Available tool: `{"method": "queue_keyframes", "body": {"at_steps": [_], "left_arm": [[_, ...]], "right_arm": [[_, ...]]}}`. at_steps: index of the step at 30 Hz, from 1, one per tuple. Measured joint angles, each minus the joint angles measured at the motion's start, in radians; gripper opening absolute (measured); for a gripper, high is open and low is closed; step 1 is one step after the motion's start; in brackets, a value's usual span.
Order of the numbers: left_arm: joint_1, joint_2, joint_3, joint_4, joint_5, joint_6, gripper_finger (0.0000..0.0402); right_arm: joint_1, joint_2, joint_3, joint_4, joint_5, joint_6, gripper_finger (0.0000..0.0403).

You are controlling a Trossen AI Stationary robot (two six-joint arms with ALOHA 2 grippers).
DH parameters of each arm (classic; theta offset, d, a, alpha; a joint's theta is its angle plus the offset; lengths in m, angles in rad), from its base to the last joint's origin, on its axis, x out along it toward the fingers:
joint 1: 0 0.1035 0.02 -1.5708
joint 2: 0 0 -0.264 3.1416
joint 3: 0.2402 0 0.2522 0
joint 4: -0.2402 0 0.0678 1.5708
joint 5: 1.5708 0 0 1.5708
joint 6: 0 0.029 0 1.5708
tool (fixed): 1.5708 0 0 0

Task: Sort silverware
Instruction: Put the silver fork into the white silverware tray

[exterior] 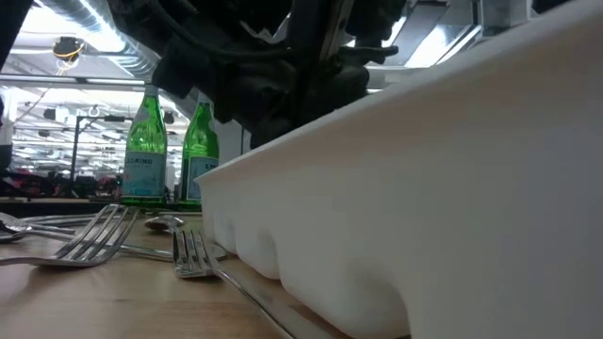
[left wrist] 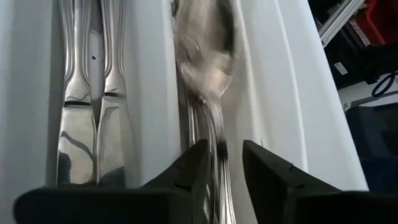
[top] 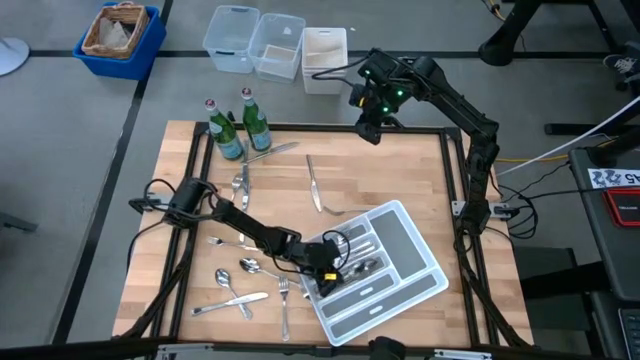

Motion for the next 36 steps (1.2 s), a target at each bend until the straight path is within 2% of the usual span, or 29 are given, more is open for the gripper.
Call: {"method": "queue_keyframes", "body": {"at_steps": [3,8,16,19,25,36], "left_arm": [[0.004,-0.008,0.0,-0.001,0.007,-0.039,0.011],[0.031,-0.049,-0.002,-0.027,0.08,-0.122,0.0113],[0.059,-0.208,-0.002,-0.133,0.139,-0.173,0.009],[0.037,-0.287,-0.002,-0.208,0.174,-0.229,0.0083],[-0.058,-0.385,-0.001,-0.376,0.195,-0.462,0.0076],[-0.231,-0.385,-0.002,-0.624,0.179,-1.003,0.0077]], "right_arm": [[-0.012,0.0,0.0,-0.02,0.0,-0.004,0.0092],[-0.042,0.0,0.0,-0.02,-0.013,-0.003,0.0092],[-0.096,0.0,0.0,-0.016,-0.158,-0.002,0.0092],[-0.102,-0.001,0.0,-0.015,-0.166,-0.001,0.0092],[-0.077,0.004,0.0,-0.012,-0.164,0.037,0.0092],[-0.01,0.027,0.0,-0.011,-0.164,0.022,0.0092]]}}
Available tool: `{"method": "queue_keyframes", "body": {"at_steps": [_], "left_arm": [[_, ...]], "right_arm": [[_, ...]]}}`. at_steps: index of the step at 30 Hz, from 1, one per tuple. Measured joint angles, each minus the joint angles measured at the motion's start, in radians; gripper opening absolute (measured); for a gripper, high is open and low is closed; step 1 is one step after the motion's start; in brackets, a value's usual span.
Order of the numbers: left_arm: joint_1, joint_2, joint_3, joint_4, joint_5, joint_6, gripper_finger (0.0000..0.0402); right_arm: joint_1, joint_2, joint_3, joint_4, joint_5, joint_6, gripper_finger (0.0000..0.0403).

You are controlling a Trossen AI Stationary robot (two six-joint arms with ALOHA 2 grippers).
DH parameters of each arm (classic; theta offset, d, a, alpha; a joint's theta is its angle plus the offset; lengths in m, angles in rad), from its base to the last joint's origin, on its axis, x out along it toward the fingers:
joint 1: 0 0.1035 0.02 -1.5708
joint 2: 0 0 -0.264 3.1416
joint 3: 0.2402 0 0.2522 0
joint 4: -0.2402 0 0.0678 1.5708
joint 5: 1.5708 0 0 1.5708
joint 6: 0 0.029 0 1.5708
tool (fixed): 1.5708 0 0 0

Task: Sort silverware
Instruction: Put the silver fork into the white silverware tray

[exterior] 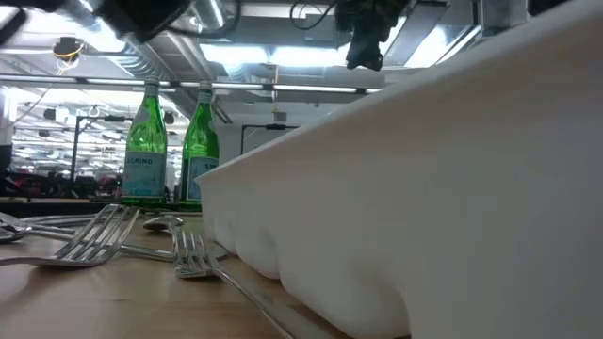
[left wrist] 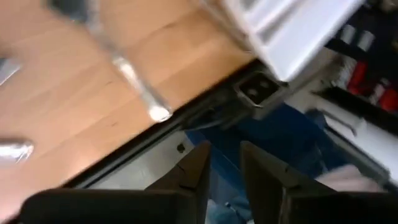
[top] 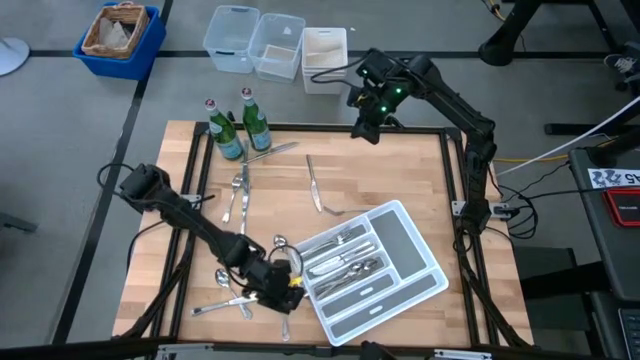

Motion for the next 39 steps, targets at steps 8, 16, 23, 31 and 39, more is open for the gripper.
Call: {"method": "queue_keyframes", "body": {"at_steps": [8,16,23,31,39], "left_arm": [[-0.035,0.044,-0.008,-0.08,-0.085,-0.134,0.0077],[-0.037,0.13,-0.009,-0.062,-0.123,-0.083,0.0077],[-0.031,0.163,-0.009,-0.062,-0.123,-0.086,0.0077],[-0.02,0.189,-0.009,-0.081,-0.126,-0.106,0.0077],[-0.005,0.22,-0.009,-0.073,-0.124,-0.132,0.0077]], "right_arm": [[0.025,0.001,0.0,0.004,0.001,-0.029,0.0092],[0.03,0.001,0.0,0.004,0.0,-0.03,0.0092],[0.053,0.001,0.0,0.005,0.0,-0.026,0.0092],[0.097,0.004,-0.059,0.077,-0.231,-0.077,0.0092],[0.108,0.002,-0.149,0.085,-0.325,-0.125,0.0092]]}}
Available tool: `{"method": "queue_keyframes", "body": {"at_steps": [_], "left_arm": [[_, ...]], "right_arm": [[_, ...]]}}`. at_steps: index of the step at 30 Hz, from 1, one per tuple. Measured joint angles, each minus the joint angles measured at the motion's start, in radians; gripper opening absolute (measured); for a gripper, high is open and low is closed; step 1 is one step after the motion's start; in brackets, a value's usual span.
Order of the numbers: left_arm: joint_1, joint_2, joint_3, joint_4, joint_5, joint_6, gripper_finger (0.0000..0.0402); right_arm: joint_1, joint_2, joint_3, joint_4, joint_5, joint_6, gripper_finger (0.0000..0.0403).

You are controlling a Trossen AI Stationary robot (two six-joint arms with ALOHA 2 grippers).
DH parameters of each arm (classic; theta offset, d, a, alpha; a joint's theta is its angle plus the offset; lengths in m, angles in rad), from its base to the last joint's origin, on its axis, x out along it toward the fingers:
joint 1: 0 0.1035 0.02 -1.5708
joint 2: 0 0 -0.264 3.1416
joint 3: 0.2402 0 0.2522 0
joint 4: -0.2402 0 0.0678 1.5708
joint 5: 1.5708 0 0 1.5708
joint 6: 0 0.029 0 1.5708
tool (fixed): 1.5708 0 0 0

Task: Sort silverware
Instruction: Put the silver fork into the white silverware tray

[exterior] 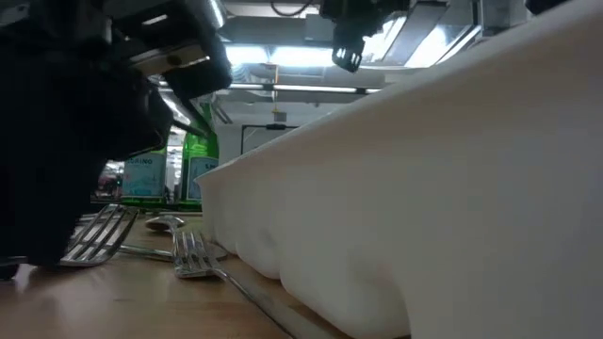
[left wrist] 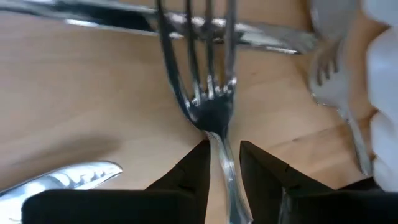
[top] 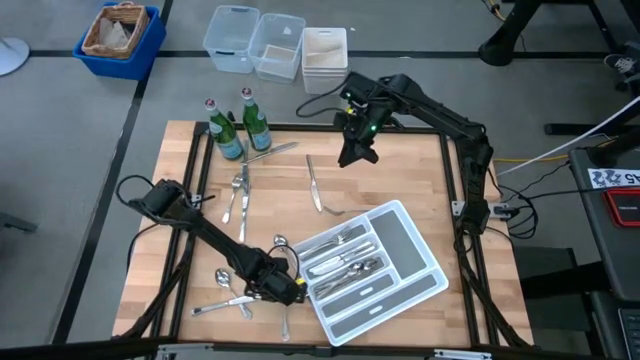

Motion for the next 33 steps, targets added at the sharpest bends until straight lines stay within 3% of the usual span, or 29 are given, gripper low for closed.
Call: {"method": "queue_keyframes", "body": {"at_steps": [8,15,26,33], "left_arm": [[0.022,0.006,0.001,-0.002,0.014,-0.004,0.0071],[0.025,0.006,0.001,-0.011,0.017,0.014,0.0011],[0.027,0.01,-0.002,0.077,-0.007,0.045,0.0005],[0.026,0.01,-0.002,0.17,0.004,0.096,0.0002]], "right_arm": [[0.0,-0.06,-0.176,-0.008,-0.112,-0.06,0.0092],[0.0,-0.226,-0.435,0.084,-0.134,-0.077,0.0092],[-0.001,-0.516,-0.996,0.506,-0.116,0.063,0.0092],[0.0,-0.636,-1.302,0.908,0.005,0.284,0.0092]]}}
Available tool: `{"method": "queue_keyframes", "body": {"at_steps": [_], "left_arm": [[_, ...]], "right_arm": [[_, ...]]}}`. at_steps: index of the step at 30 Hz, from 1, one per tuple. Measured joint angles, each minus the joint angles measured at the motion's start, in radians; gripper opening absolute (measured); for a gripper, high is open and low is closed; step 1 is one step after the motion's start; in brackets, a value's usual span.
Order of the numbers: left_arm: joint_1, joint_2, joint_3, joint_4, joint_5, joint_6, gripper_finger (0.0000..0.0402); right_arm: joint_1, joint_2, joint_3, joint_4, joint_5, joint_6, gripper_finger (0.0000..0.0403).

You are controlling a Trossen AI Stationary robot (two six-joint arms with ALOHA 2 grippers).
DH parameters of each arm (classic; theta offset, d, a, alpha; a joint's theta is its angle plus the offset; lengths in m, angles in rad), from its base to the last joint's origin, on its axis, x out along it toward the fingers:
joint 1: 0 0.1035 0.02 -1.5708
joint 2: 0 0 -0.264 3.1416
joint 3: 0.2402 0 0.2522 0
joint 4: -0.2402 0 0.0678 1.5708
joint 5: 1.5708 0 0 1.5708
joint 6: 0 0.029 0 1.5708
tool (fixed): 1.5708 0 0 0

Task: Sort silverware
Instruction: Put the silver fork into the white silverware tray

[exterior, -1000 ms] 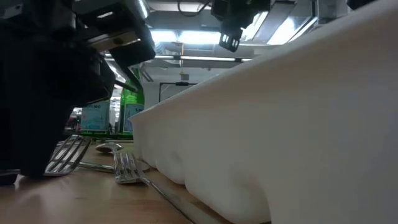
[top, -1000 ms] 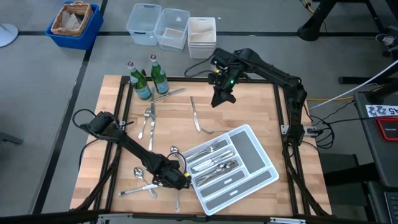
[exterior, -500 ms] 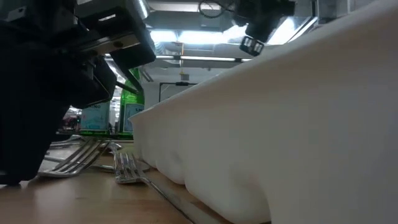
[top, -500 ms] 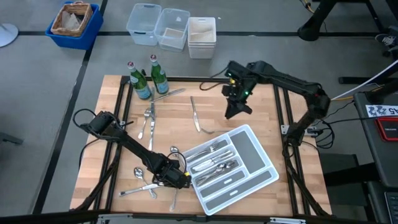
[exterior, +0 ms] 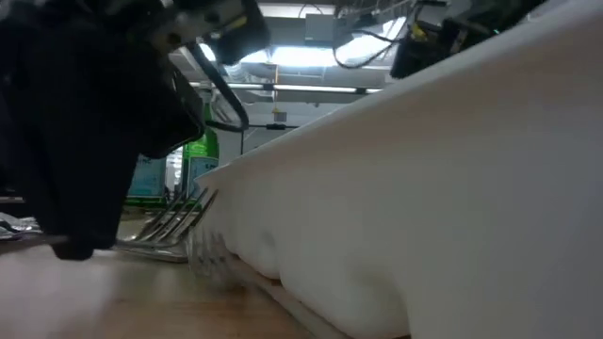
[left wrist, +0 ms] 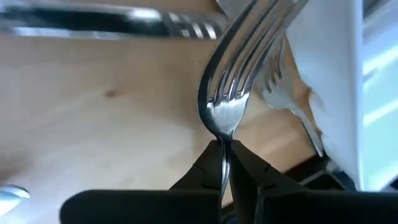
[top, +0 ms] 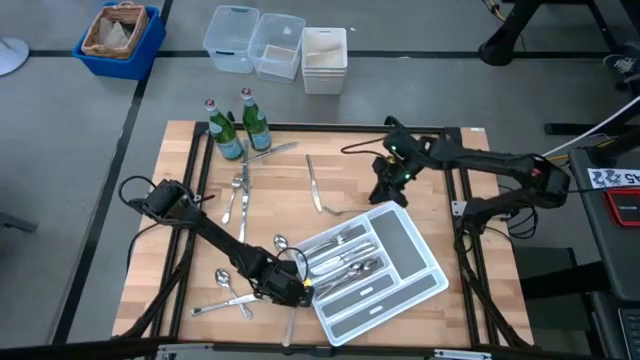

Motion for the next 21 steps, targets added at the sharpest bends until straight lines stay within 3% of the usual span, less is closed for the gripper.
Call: {"method": "queue_keyframes", "body": {"at_steps": [8,21], "left_arm": [[-0.013,-0.037,0.0,0.0,0.004,0.008,0.0001],[-0.033,-0.207,0.002,-0.042,-0.02,0.125,0.0003]], "right_arm": [[0.0,-0.044,-0.183,0.301,0.08,0.126,0.0092],[0.0,-0.045,-0.214,0.343,0.181,0.14,0.0092]]}}
